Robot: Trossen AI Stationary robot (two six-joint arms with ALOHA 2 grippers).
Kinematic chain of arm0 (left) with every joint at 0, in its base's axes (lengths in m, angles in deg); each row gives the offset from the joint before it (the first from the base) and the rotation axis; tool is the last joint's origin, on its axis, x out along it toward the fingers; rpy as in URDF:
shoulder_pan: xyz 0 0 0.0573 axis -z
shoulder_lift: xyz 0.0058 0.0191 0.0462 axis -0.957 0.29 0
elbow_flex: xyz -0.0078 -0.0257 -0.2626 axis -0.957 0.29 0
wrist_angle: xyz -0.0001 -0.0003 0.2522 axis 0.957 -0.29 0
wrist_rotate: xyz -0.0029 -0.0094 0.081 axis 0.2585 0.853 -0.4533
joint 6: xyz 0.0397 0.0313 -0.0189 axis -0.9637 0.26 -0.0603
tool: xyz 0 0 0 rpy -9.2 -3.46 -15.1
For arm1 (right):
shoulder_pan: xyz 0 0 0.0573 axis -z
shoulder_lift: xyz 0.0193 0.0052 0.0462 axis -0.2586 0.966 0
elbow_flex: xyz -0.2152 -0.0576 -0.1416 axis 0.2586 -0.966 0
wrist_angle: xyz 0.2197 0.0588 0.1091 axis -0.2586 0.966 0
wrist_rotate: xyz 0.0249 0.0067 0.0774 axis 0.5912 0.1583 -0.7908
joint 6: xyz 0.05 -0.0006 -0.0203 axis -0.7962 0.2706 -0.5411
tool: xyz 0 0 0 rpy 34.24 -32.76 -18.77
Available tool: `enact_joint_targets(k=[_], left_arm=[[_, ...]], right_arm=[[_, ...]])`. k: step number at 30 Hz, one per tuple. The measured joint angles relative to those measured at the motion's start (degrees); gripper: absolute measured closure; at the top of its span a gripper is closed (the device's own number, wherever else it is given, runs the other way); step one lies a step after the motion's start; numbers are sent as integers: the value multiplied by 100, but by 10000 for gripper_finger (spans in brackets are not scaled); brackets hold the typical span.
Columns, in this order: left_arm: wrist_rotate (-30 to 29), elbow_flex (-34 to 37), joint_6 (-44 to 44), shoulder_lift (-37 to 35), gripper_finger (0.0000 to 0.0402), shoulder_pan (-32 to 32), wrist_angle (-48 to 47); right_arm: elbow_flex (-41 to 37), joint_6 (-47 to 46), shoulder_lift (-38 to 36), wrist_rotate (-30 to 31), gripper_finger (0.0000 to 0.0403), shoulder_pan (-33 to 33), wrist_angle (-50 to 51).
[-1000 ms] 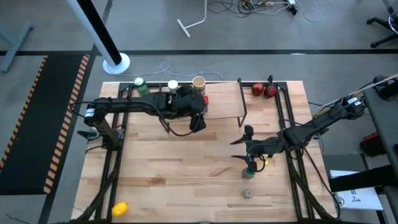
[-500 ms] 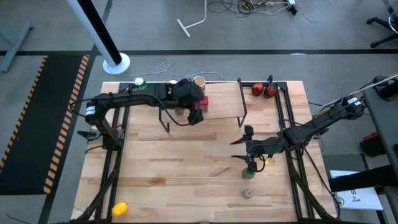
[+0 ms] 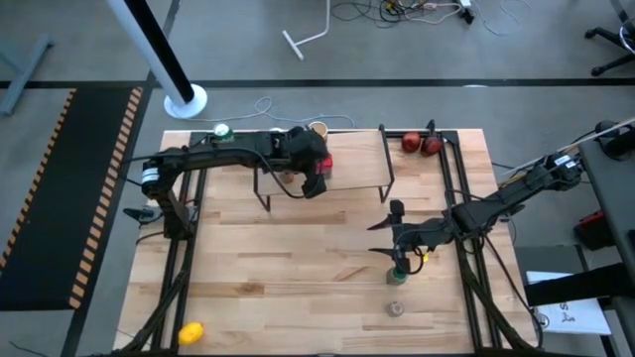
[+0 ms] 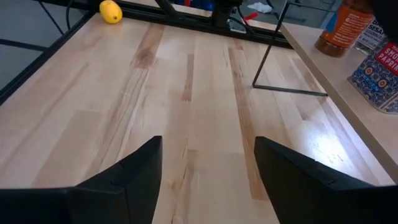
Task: Shelf spices
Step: Remove the red seasoning can from the shelf
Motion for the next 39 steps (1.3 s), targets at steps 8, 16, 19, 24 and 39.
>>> enact_joint_targets(k=[8,16,19,24,39], left_arm=[[9,9,-24,238,79,-6,-6],[5,9,131,217,94,-6,68],[3,10,155,217,123,-6,25],[-6,9,344,215,196,-6,18],[3,-587,582,204,202,90,-818]], right_arm=[[0,-2,-2,-24,187,0,0],[0,-11,-2,-24,179,0,2],[0,-49,-2,-24,176,0,3],[0,-55,-2,-24,182,2,4],[0,-48,-2,-24,184,2,9]])
